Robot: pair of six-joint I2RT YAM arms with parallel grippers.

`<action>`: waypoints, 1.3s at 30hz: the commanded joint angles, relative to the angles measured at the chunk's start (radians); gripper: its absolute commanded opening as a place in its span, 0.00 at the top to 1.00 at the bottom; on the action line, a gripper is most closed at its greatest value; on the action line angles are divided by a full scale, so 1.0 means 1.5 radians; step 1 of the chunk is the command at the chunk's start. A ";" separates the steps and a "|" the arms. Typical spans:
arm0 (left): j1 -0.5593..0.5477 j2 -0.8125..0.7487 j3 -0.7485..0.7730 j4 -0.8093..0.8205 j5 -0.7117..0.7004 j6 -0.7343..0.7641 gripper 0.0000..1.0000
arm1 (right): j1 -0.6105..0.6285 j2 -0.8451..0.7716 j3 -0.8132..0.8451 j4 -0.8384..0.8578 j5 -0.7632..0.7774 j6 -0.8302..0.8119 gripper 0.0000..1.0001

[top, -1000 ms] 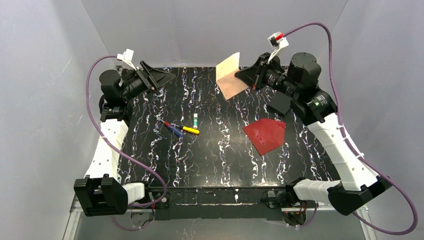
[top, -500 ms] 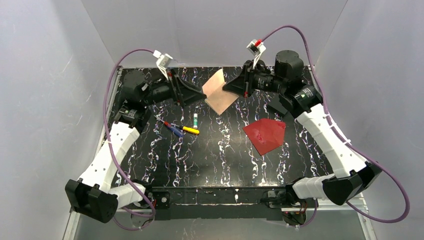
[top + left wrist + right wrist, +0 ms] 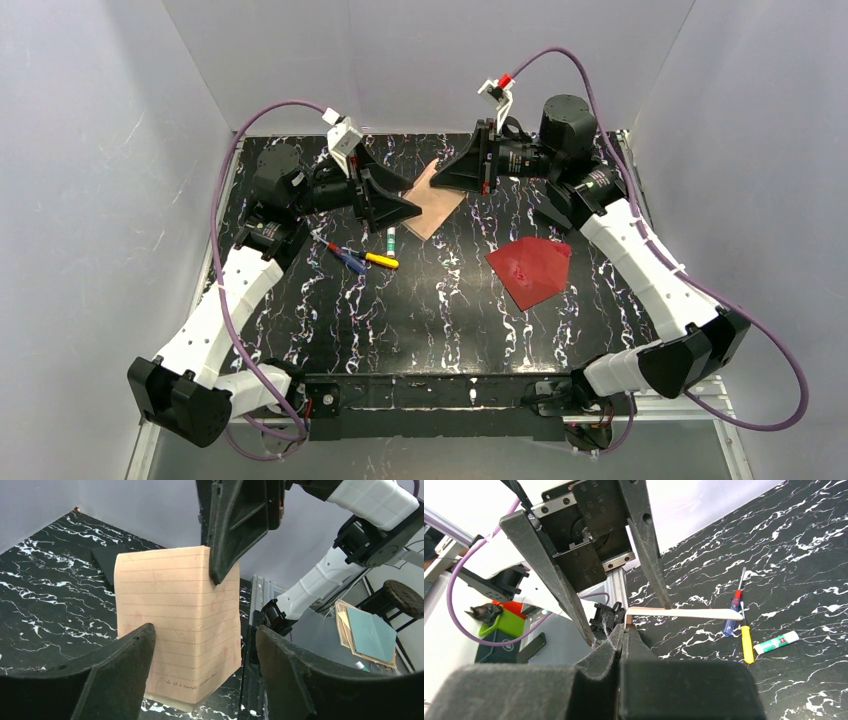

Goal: Place the letter into the envelope and seal it

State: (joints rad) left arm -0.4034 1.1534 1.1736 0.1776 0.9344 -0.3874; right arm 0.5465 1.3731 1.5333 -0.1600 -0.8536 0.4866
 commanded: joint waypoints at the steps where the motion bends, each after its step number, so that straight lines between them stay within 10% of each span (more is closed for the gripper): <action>1: -0.004 -0.013 0.008 0.010 0.043 0.063 0.34 | 0.006 0.008 0.014 0.042 -0.034 0.021 0.99; 20: -0.004 0.016 0.005 0.010 0.077 -0.028 1.00 | 0.008 0.002 0.012 0.052 -0.014 -0.010 0.99; 32: -0.004 0.020 0.021 0.014 -0.081 -0.111 1.00 | 0.006 -0.140 -0.139 0.105 0.360 0.069 0.11; 39: -0.004 0.039 0.080 0.040 -0.102 -0.249 1.00 | 0.006 -0.172 -0.295 0.393 0.357 0.331 0.02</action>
State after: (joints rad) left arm -0.4034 1.2129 1.2228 0.1822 0.8185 -0.6125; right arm 0.5564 1.0981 1.1637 0.0875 -0.3553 0.7189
